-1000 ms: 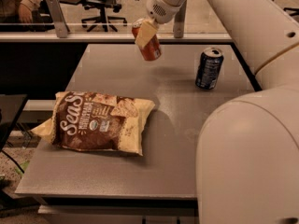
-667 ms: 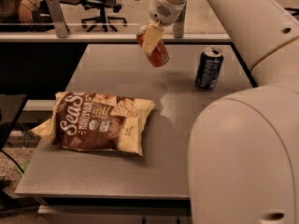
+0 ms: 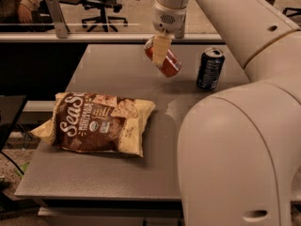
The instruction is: Knock coke can over
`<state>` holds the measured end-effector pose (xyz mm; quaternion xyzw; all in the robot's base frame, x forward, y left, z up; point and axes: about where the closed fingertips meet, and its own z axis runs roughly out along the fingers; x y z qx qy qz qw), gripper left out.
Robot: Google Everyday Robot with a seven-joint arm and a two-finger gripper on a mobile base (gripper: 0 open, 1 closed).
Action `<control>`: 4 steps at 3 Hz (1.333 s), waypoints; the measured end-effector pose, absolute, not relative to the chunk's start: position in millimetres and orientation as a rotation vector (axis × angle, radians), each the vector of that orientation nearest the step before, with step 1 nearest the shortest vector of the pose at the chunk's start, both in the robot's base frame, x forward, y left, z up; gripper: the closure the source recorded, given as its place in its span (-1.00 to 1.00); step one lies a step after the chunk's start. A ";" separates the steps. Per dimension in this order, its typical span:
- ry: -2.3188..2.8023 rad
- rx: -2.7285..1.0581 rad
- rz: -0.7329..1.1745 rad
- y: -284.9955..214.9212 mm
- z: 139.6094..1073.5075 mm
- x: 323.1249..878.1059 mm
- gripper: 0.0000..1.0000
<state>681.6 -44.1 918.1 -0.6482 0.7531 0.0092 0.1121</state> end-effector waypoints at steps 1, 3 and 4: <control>2.222 -1.952 -0.040 -48.6 912.8 677.6 0.06; 2.179 -2.026 -0.141 -46.0 898.6 672.5 -1.00; 2.179 -2.026 -0.142 -46.0 898.6 672.5 -1.00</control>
Offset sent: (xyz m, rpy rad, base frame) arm -0.0510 -0.0280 -0.0162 -0.2318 0.1036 0.0575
